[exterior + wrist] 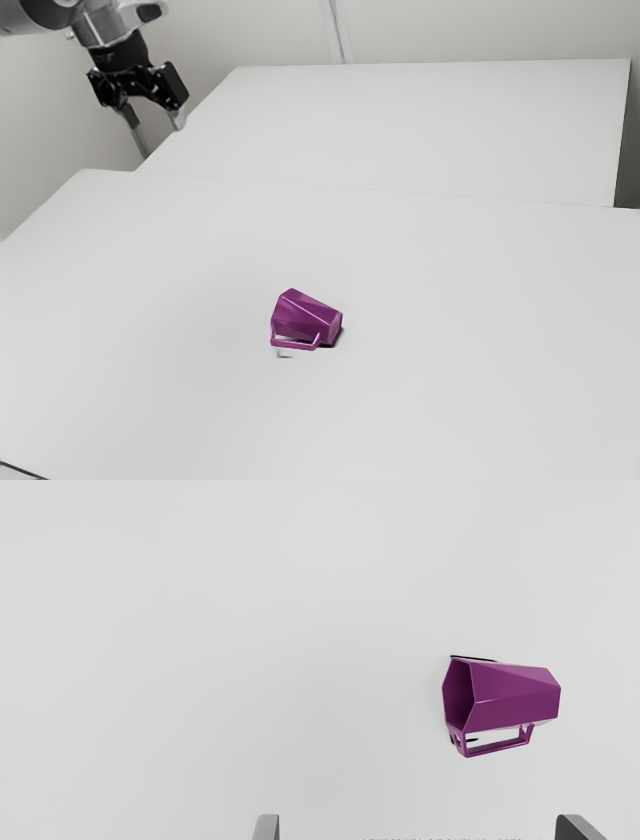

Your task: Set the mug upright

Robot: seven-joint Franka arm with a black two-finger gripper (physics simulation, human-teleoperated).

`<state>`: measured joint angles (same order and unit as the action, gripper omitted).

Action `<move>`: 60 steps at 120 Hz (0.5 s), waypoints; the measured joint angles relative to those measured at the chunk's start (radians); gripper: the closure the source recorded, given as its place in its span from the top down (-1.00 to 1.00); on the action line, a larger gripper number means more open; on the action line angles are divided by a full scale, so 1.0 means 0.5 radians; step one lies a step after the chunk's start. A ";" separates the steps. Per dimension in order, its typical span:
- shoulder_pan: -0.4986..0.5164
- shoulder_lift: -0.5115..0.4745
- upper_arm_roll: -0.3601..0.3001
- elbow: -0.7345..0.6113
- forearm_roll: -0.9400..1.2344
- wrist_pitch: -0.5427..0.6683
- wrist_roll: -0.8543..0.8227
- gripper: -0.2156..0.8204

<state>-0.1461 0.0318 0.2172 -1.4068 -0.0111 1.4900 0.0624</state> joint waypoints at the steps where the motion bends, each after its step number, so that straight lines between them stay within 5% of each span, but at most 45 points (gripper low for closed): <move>1: -0.001 0.000 0.000 -0.002 -0.006 -0.001 0.000 0.58; 17: -0.028 -0.002 0.016 -0.151 -0.125 0.032 0.003 0.58; 38: -0.148 0.064 0.242 -0.753 -0.775 0.352 0.150 0.58; 60: 0.120 0.243 0.317 -1.077 -1.501 0.574 0.518 0.58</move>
<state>-0.0862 0.1532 0.3756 -1.9454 -0.7616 1.7771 0.3212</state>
